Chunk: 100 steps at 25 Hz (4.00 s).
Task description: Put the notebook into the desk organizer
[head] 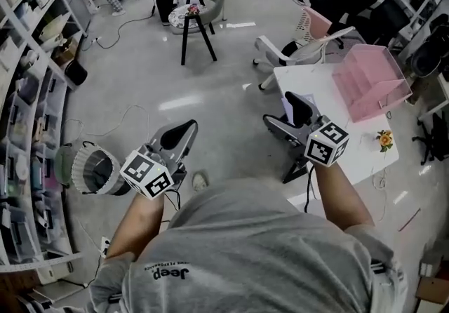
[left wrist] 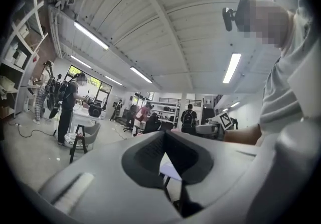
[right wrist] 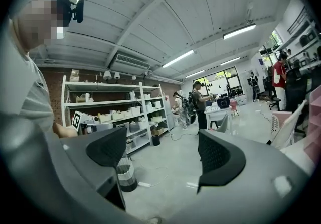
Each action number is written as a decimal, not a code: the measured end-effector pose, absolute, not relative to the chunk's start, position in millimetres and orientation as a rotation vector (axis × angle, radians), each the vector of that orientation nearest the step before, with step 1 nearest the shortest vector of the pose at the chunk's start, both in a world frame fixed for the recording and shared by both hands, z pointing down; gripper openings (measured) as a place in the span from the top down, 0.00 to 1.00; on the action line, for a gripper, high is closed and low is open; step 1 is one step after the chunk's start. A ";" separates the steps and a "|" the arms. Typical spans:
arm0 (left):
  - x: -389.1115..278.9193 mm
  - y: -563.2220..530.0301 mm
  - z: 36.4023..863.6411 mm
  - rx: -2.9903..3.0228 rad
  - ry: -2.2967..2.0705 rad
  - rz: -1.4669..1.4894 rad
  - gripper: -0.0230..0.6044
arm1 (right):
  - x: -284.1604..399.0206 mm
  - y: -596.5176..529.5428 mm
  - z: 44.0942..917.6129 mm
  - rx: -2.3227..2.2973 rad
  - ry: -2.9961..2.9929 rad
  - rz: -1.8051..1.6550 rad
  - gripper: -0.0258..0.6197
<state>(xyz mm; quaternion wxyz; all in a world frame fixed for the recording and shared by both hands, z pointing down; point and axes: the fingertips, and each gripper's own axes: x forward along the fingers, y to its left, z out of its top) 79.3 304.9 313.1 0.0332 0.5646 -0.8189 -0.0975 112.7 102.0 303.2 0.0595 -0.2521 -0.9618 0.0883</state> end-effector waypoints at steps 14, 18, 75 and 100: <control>-135.9 362.6 301.5 1.815 -2.482 -0.251 0.87 | -94.7 164.0 291.4 -0.712 -2.916 0.244 0.31; -178.6 350.3 305.9 1.773 -2.485 -0.255 0.87 | -136.8 152.3 293.3 -0.733 -2.894 0.253 0.31; -47.8 -123.3 494.5 2.464 -0.887 0.295 0.87 | 174.9 -125.1 716.1 0.774 -2.001 2.243 0.31; -49.0 -126.2 531.9 2.057 -0.802 0.025 0.87 | 100.0 -165.7 544.1 0.632 -2.485 2.156 0.89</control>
